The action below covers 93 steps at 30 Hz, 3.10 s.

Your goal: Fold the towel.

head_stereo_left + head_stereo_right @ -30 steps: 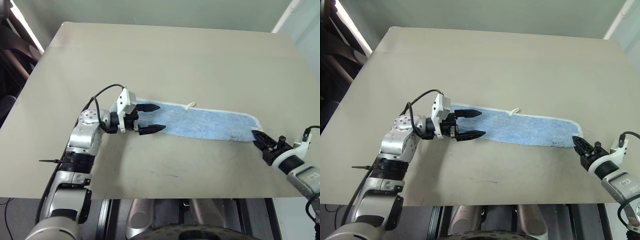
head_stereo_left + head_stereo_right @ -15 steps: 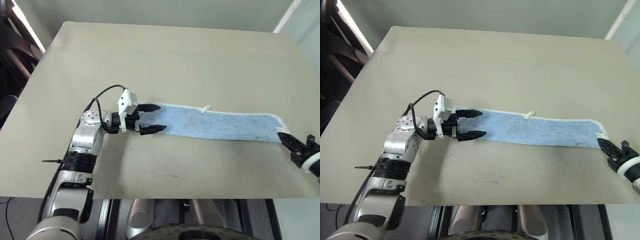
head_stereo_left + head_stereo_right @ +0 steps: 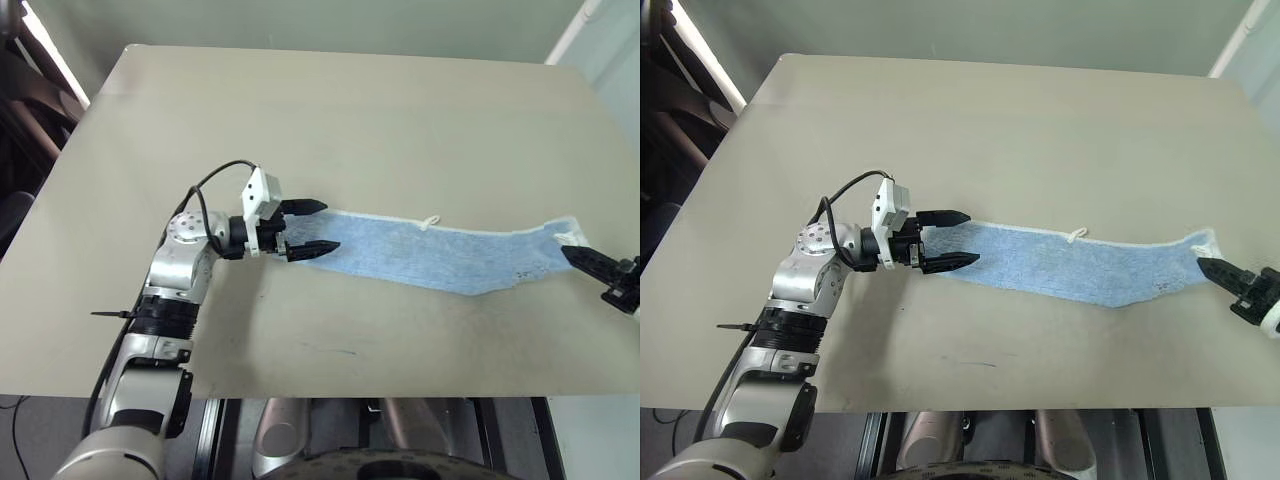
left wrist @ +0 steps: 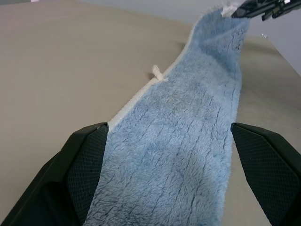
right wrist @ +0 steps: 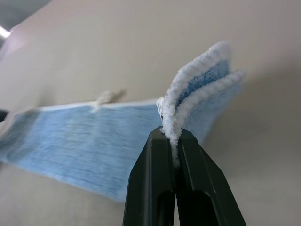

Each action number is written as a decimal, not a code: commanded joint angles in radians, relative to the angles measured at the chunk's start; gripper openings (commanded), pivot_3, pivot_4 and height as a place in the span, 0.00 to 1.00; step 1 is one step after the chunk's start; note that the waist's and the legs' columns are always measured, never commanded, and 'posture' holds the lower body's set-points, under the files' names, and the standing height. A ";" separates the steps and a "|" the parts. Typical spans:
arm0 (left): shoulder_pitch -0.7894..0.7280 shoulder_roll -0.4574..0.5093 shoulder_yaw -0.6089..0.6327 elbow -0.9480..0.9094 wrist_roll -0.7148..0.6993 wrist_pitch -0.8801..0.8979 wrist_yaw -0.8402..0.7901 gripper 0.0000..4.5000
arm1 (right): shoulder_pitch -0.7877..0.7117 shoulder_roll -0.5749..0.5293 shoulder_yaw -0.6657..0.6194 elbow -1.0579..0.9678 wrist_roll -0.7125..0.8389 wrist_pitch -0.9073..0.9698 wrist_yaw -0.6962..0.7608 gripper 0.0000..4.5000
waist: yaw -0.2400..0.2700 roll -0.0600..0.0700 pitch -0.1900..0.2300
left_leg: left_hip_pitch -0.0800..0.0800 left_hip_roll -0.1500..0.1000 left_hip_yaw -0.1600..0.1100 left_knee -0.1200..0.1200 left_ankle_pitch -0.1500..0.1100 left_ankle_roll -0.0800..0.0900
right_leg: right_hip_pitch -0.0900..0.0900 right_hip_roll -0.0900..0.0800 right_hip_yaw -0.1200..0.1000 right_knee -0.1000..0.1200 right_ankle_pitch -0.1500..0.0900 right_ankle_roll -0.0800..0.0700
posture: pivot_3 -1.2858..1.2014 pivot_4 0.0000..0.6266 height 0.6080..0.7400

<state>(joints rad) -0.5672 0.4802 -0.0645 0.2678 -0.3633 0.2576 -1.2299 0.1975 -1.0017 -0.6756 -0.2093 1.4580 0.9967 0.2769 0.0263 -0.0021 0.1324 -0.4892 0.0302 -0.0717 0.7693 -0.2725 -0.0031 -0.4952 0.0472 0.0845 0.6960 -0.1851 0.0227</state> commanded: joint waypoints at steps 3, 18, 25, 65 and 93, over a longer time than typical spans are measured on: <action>-0.005 0.002 0.011 -0.004 -0.002 -0.030 -0.001 1.00 | -0.067 -0.025 0.018 -0.092 -0.006 0.040 0.032 0.01 | 0.001 0.000 0.000 | 0.000 0.000 0.000 0.000 0.000 0.000 | 0.000 0.000 0.000 0.000 0.000 0.000 | 0.52 0.24 0.68; -0.005 -0.019 -0.001 0.090 0.021 -0.117 -0.021 1.00 | -0.335 0.071 0.428 -0.300 -0.083 0.070 -0.005 0.01 | 0.000 0.001 0.000 | 0.001 0.000 0.000 0.001 0.001 0.001 | 0.000 0.000 0.000 0.001 0.005 0.006 | 0.52 0.24 0.68; -0.007 -0.026 0.000 0.113 0.032 -0.141 -0.028 1.00 | -0.407 0.149 0.571 -0.239 -0.248 0.060 0.011 0.01 | -0.001 0.001 0.000 | 0.001 0.000 0.000 0.001 0.001 0.001 | 0.000 0.000 0.000 0.001 0.012 -0.001 | 0.52 0.24 0.68; -0.187 -0.323 -0.124 0.122 -0.019 -0.089 -0.074 0.00 | -0.335 0.404 0.307 -0.254 -0.383 -0.191 0.009 0.00 | 0.002 0.001 0.000 | 0.008 0.000 0.002 0.001 0.003 0.003 | 0.007 0.000 0.001 0.000 0.010 0.007 | 0.52 0.24 0.68; -0.092 -0.343 -0.327 0.217 0.246 -0.211 -0.077 0.00 | -0.313 0.565 0.581 0.069 -1.009 -0.442 0.020 0.00 | -0.002 0.006 0.001 | 0.021 0.000 0.002 0.000 0.002 0.004 | 0.022 -0.001 0.001 -0.001 0.002 0.002 | 0.52 0.24 0.68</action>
<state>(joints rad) -0.6600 0.1398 -0.3854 0.5239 -0.1231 0.0401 -1.3072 -0.1276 -0.4391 -0.0956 -0.1596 0.4717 0.5518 0.2919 0.0247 0.0035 0.1332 -0.4673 0.0302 -0.0700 0.7695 -0.2710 0.0007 -0.4728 0.0466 0.0853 0.6953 -0.1834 0.0247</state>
